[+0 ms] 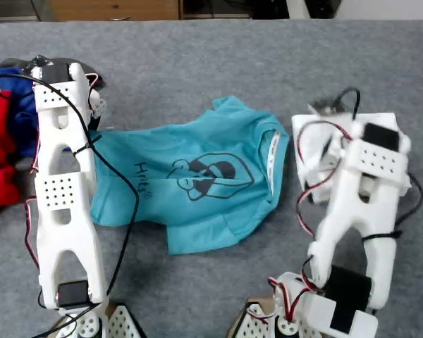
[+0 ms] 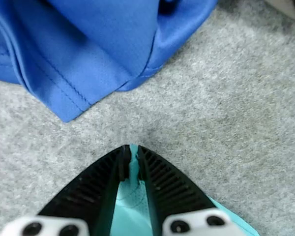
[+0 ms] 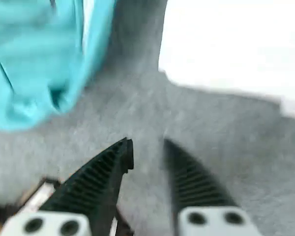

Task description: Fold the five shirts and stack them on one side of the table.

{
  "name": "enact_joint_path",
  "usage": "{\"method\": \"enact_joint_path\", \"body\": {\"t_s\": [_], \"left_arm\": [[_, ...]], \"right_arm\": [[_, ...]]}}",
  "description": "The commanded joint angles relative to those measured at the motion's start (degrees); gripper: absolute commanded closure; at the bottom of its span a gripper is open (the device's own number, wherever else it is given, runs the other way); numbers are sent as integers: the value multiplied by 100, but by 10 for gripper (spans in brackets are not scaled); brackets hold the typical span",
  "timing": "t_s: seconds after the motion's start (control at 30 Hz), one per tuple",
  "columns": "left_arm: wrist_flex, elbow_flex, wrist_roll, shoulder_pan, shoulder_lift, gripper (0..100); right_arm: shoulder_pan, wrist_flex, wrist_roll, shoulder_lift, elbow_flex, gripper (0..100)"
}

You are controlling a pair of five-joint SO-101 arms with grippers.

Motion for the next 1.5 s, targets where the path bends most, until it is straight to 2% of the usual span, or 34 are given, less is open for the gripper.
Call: {"method": "enact_joint_path", "body": {"t_s": [0.0,0.07,0.17,0.33,0.47,0.6,0.73,0.97,1.17,1.47], "left_arm": [[-18,-35,-9,-62,-356,982],[-18,-35,-9,-53,-356,982],[-18,-35,-9,-53,-356,982],[-18,-53,-9,-70,-356,982],[-18,-62,-9,-88,-356,982],[-18,-70,-9,-88,-356,982],[-18,-70,-9,-88,-356,982],[-18,-70,-9,-88,-356,982],[-18,-70,-9,-88,-356,982],[-18,-70,-9,-88,-356,982]], "right_arm": [[-1007,-70,-721,330,-769,687],[-1604,-105,-949,822,-1051,648],[-2378,-536,-1266,1763,-1376,645],[-3029,-985,-1433,3662,-2360,677],[-2958,-563,-1380,5051,-3521,774],[-2598,308,-1380,6123,-4708,998],[-2097,1125,-1398,6554,-5604,998],[-1235,1108,-1090,5226,-4523,996],[-1191,932,-571,3670,-2431,996],[-875,62,-466,2527,-31,994]]}}
